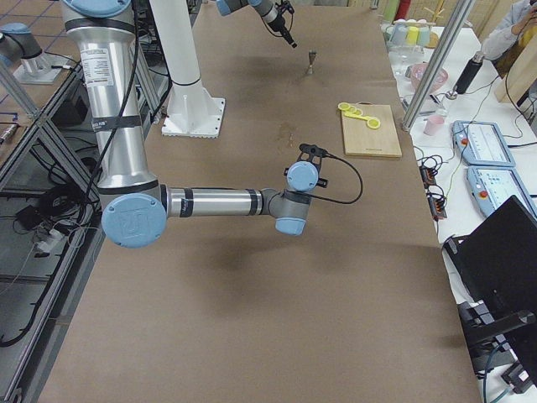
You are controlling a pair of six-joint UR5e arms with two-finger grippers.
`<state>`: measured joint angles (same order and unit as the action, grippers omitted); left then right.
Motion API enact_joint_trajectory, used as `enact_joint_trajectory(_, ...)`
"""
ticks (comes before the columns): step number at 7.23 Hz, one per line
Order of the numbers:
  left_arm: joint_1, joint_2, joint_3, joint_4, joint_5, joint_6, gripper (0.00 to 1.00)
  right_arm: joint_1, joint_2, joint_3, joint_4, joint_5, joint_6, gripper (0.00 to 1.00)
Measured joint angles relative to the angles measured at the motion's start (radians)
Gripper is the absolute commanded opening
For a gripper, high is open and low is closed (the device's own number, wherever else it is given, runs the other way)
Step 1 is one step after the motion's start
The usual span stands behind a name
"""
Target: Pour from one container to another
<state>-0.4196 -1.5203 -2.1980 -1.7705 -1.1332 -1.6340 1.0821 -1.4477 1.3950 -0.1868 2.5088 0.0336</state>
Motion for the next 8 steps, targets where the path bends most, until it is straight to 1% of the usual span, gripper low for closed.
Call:
enact_joint_trajectory(1,0.041,0.001,0.006,0.011,0.074,-0.034,0.97,-0.020,0.001,-0.002,0.001,-0.009,0.000,0.94)
enact_joint_trajectory(3,0.074,0.002,0.029,0.022,0.181,-0.052,0.96,-0.050,0.003,-0.014,0.002,-0.014,0.000,0.94)
enact_joint_trajectory(6,0.120,-0.001,0.088,0.021,0.314,-0.147,0.96,-0.080,0.034,-0.079,0.032,-0.015,0.001,0.94)
enact_joint_trajectory(8,0.134,-0.005,0.126,0.015,0.366,-0.183,0.97,-0.092,0.067,-0.121,0.036,-0.017,0.000,0.93)
